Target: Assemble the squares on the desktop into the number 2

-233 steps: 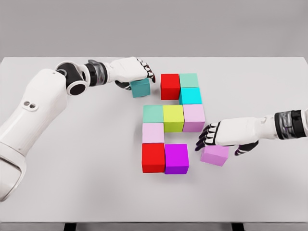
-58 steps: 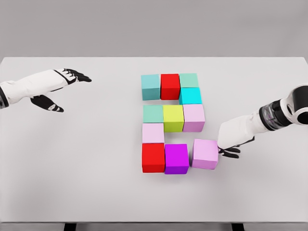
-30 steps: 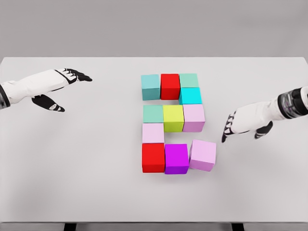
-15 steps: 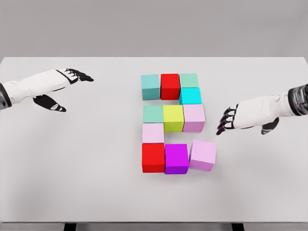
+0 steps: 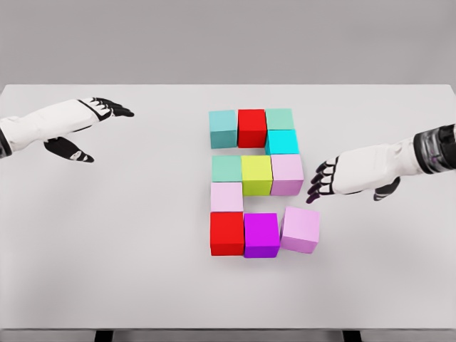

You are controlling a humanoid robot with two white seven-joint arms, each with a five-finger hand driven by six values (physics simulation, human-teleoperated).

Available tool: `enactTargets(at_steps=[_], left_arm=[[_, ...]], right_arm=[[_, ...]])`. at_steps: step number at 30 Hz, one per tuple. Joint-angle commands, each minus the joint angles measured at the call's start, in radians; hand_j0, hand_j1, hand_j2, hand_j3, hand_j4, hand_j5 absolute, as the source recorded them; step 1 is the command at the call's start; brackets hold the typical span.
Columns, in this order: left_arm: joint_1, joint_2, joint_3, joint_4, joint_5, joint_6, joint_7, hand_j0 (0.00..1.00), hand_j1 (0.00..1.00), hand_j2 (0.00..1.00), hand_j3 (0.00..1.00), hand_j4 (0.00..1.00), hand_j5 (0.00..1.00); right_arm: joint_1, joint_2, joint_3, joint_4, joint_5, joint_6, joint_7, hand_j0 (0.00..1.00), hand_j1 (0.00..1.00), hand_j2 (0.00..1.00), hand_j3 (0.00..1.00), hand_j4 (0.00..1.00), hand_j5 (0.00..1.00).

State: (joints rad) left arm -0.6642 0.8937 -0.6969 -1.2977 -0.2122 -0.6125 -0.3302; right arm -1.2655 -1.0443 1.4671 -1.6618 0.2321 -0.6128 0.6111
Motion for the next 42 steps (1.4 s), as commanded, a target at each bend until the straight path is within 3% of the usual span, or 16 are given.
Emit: enactTargets(at_steps=[1,42], left_arm=[[0.000,0.002,0.004,0.000,0.007,0.002,0.000,1.00,1.00,1.00,1.00,1.00,1.00],[-0.005,-0.013,0.024,0.005,0.010,0.002,0.003,1.00,1.00,1.00,1.00,1.00,1.00]], right_arm=[[0.000,0.007,-0.002,0.001,-0.004,0.002,0.000,1.00,1.00,1.00,1.00,1.00,1.00],[0.025,0.030,-0.022,0.011,0.003,0.002,0.000,1.00,1.00,1.00,1.00,1.00,1.00]])
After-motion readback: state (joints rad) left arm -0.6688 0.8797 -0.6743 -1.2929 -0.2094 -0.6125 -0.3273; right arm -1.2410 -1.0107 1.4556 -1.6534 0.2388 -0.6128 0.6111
